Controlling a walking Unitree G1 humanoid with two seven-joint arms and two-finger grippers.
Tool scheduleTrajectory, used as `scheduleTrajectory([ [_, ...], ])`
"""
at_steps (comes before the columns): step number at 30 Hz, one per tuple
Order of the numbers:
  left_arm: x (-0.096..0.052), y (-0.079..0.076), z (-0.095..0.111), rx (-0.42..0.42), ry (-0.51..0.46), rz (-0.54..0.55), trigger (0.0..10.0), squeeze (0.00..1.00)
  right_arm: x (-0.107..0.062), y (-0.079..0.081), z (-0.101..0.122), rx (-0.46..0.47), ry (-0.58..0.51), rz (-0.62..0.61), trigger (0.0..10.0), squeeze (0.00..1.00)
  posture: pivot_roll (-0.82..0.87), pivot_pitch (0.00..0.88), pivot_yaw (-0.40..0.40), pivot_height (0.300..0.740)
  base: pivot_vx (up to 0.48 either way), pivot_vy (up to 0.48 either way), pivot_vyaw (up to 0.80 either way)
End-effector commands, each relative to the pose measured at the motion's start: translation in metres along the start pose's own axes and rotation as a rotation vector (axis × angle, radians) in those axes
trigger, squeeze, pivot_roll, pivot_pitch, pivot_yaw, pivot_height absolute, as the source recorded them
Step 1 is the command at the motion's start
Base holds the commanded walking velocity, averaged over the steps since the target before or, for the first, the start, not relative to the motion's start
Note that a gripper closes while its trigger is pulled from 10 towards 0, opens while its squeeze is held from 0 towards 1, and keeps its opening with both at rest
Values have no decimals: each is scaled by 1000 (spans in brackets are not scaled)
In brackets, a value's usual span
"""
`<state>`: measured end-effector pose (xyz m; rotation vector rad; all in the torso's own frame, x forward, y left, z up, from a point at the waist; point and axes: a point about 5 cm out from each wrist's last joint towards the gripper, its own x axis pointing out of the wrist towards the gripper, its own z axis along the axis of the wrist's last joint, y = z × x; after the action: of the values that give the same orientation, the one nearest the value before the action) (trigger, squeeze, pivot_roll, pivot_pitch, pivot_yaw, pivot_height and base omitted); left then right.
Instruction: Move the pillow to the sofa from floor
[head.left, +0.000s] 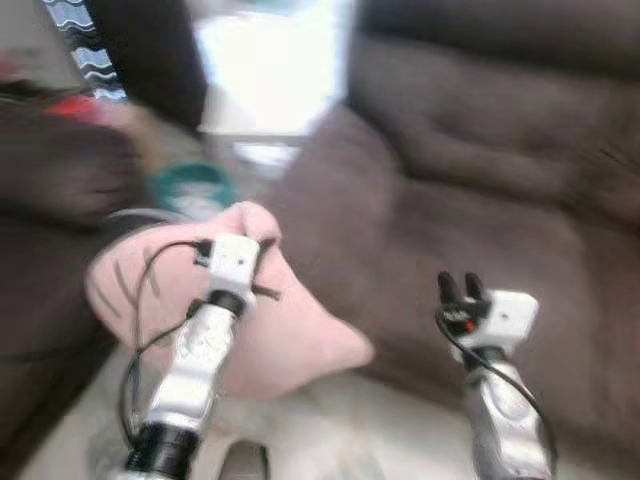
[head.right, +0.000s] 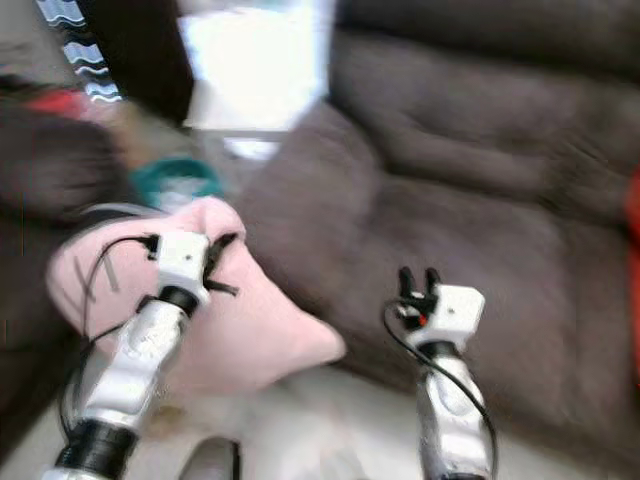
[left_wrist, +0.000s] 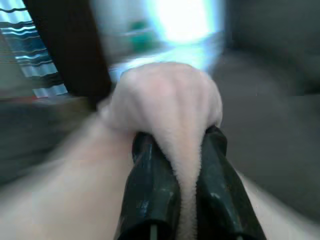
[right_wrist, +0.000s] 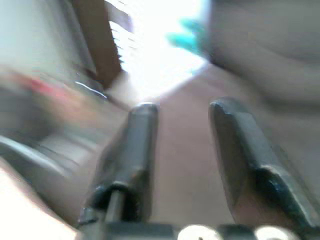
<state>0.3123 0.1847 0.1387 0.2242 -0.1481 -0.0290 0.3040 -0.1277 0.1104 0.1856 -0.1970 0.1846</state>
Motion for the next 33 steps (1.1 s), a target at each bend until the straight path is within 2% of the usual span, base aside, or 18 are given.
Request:
scheduleTrajectory([
  [1,9,-26,34,-47,-156,-69,10000,0,-20,-27,-13,-26,67,-84,10000,0,99,28,-32,694,0,0,0],
  [21,8,-28,37,-61,-160,-85,10000,0,-19,-30,-15,-40,74,-114,10000,0,103,19,-26,694,0,0,0],
  [28,2,-26,39,-72,-177,-62,10000,0,-22,-32,-15,-49,74,-112,10000,0,116,0,-27,694,0,0,0],
  [33,7,-28,43,-74,-189,-75,10000,0,-17,-35,-14,-54,68,-123,10000,0,122,0,-14,694,0,0,0],
])
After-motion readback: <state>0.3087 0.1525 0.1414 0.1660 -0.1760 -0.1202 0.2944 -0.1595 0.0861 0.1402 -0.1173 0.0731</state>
